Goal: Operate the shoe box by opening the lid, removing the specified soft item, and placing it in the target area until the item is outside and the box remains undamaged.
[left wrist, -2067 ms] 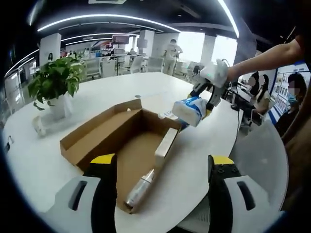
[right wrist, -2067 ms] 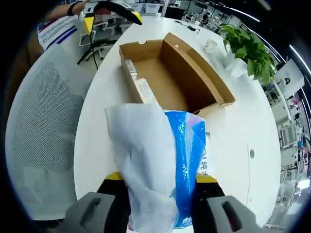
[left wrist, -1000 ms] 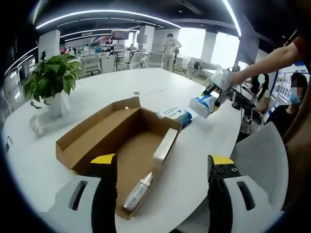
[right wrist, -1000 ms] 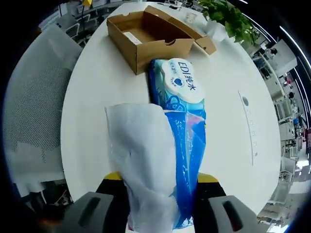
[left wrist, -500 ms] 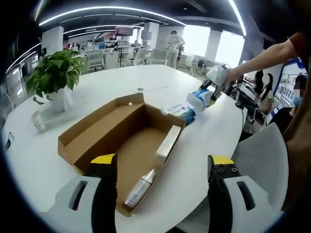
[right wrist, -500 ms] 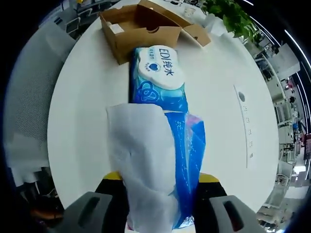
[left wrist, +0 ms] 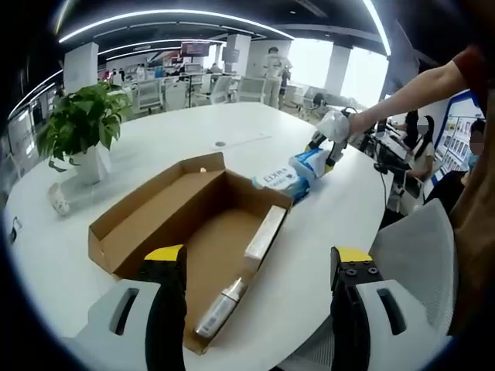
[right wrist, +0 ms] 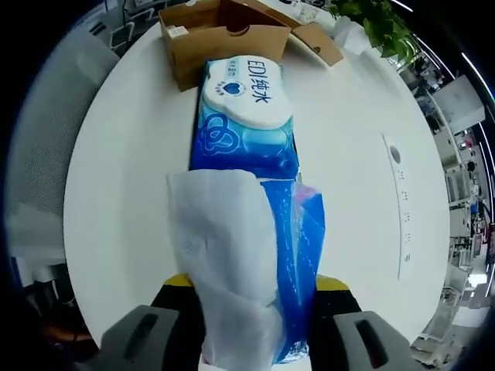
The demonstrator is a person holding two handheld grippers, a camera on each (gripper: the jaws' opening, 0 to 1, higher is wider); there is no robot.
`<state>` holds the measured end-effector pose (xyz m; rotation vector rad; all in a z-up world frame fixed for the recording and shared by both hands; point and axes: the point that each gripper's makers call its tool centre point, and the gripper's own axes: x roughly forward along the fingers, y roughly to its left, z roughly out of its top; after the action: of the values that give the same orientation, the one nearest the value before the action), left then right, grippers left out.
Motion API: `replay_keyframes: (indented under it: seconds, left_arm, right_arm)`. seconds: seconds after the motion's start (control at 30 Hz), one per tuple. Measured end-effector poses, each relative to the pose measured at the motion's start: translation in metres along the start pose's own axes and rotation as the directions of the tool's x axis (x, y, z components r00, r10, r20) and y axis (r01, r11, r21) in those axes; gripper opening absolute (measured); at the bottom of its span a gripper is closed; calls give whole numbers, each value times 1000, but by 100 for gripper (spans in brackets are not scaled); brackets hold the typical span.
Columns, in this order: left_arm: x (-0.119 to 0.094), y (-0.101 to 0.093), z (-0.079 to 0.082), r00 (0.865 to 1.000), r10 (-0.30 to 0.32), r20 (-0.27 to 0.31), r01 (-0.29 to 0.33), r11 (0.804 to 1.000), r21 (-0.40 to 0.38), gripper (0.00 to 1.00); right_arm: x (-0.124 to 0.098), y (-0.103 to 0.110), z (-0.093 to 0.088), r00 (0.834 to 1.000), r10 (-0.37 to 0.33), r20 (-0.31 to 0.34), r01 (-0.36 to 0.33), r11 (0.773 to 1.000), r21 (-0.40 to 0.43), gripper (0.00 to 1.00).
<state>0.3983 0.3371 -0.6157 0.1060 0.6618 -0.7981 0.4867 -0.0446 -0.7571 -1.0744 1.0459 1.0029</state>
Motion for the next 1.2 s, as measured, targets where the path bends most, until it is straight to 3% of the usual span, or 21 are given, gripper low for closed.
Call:
replay_keyframes:
  seconds: [0.23, 0.77, 1.2]
  left_arm:
    - [3, 3, -7, 1000, 3, -29, -2, 1000, 6, 76]
    - [6, 5, -10, 999, 1, -35, -1, 1000, 5, 76]
    - [3, 3, -8, 1000, 0, -17, 1, 1000, 8, 76]
  right_arm:
    - [6, -2, -1, 1000, 14, 9, -14, 1000, 10, 49]
    - [8, -4, -4, 1000, 29, 11, -29, 999, -15, 50]
    - [-9, -6, -9, 1000, 11, -6, -11, 1000, -14, 48]
